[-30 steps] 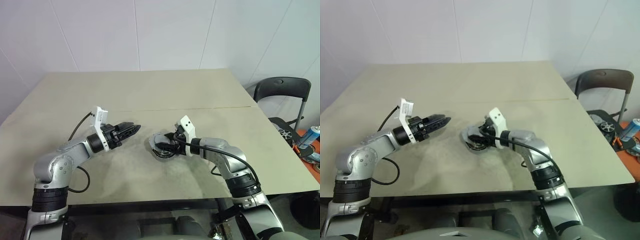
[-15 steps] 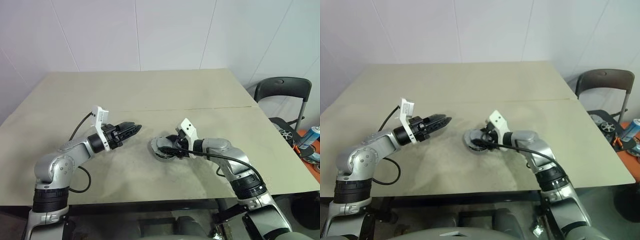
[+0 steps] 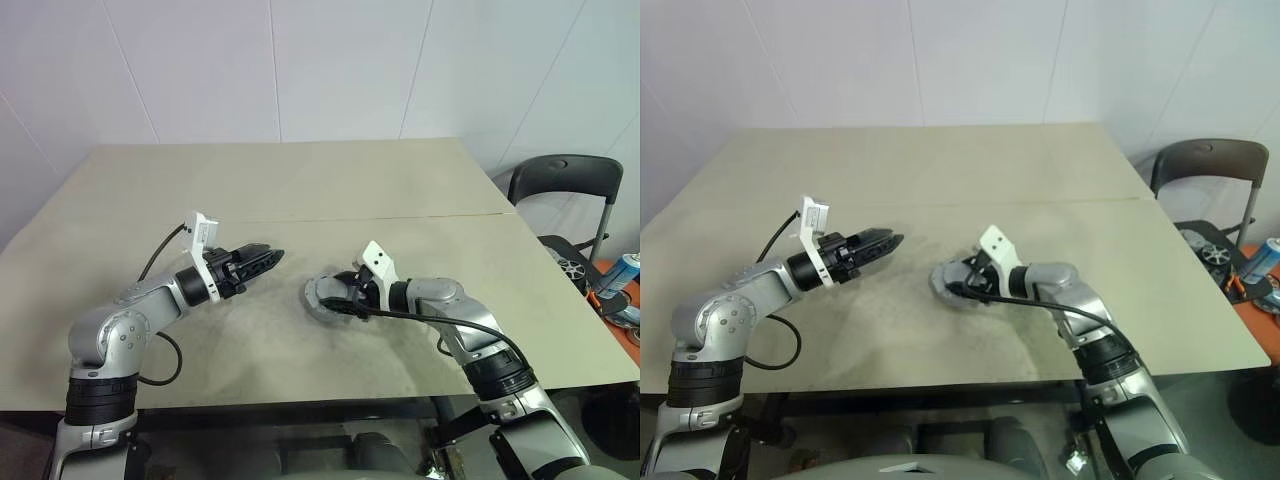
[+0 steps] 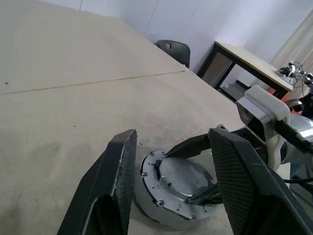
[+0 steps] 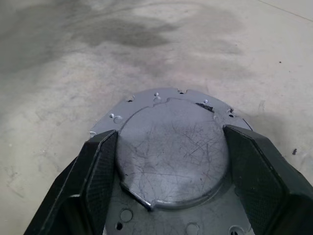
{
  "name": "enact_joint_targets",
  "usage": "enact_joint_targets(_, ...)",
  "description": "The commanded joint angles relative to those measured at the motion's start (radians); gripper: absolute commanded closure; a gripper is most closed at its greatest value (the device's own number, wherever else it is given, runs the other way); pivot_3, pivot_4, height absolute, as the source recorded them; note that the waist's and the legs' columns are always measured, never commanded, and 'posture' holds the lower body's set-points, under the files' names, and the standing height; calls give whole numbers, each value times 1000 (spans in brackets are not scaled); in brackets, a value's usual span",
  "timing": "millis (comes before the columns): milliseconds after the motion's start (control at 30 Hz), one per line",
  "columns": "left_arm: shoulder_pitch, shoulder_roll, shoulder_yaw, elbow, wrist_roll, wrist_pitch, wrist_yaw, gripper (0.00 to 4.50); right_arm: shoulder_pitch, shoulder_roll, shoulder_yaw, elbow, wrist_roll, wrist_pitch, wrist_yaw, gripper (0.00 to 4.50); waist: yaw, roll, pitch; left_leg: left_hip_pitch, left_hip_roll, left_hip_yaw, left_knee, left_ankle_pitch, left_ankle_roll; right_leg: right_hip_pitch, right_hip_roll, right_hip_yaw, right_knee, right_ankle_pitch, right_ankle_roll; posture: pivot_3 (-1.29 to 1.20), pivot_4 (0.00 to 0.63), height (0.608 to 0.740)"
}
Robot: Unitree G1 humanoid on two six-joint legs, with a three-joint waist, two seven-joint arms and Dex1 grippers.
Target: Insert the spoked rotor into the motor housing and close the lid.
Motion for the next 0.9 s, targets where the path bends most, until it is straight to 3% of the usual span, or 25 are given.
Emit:
enact_joint_targets(33,-3,4,15,-33,-21,2,3,2031,28,-8,28,-10,-22,-7,3,1414,0,0,0,0,0,0,0,0,0,0,0,0,0,0,0,0,0,740)
enact_joint_targets(400,-18,-4,12,-23,-17,7,5,2031,60,-4,64,52,-93,-78,-18,1414,0,0,-1,2,0,0,0,0,0,2,0,0,0,0,0,0,0,740)
enact_joint_targets(900,-24,-9,10,-20,-13,4,8,2031,18,60,15,116,-61,20,-58,1414,-8,-5,-5,9,1,0,2,0,0,6,0,0,0,0,-1,0,0,740)
